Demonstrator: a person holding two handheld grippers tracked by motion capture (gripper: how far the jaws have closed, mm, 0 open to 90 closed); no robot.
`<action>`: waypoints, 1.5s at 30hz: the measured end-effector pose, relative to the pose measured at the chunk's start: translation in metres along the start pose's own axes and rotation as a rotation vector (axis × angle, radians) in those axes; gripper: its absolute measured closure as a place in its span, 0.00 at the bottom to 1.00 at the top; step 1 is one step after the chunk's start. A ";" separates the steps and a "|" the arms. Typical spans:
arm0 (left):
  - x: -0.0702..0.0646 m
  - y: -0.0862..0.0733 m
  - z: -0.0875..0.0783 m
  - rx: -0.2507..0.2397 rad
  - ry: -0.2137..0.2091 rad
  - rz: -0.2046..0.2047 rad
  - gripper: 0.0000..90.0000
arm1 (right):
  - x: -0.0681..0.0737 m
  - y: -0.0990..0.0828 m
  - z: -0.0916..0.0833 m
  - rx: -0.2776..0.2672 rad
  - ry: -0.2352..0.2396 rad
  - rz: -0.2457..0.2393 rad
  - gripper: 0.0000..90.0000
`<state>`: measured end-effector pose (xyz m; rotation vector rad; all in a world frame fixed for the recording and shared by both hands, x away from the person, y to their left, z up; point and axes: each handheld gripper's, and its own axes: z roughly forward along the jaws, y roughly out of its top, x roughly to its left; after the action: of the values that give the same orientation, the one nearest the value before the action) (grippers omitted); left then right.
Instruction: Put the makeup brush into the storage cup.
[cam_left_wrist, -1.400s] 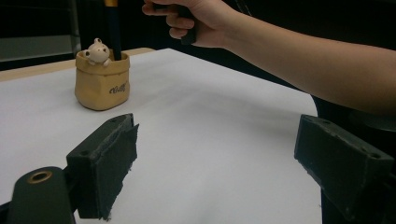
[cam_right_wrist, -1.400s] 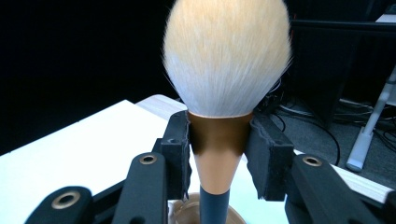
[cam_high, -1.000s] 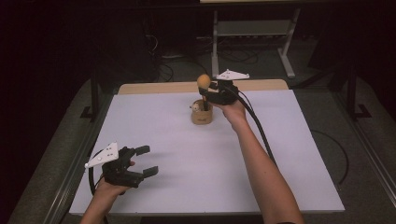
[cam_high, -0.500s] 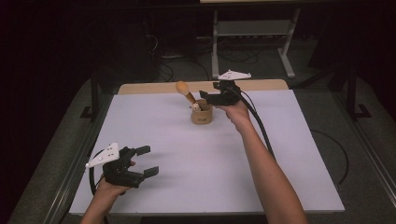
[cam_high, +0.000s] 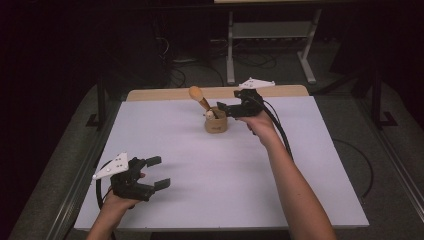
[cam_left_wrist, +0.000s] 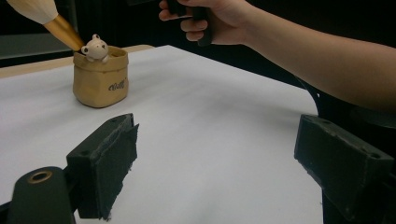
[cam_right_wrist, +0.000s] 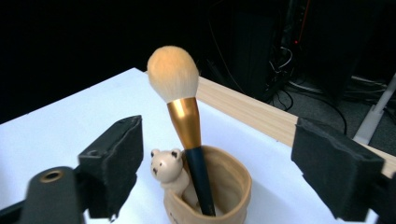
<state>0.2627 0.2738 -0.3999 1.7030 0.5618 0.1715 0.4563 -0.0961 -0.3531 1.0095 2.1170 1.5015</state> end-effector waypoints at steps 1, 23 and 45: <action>0.000 0.000 0.000 -0.002 0.000 -0.001 0.14 | 0.000 -0.001 -0.001 0.005 0.001 0.000 0.16; -0.001 -0.001 0.001 0.014 0.003 0.000 0.14 | -0.007 -0.024 -0.046 -0.018 -0.021 -0.002 0.13; 0.001 -0.002 0.002 0.025 0.002 0.004 0.14 | -0.010 -0.054 -0.082 -0.036 -0.045 0.023 0.14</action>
<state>0.2637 0.2724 -0.4026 1.7285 0.5645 0.1693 0.3916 -0.1680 -0.3731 1.0480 2.0469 1.5077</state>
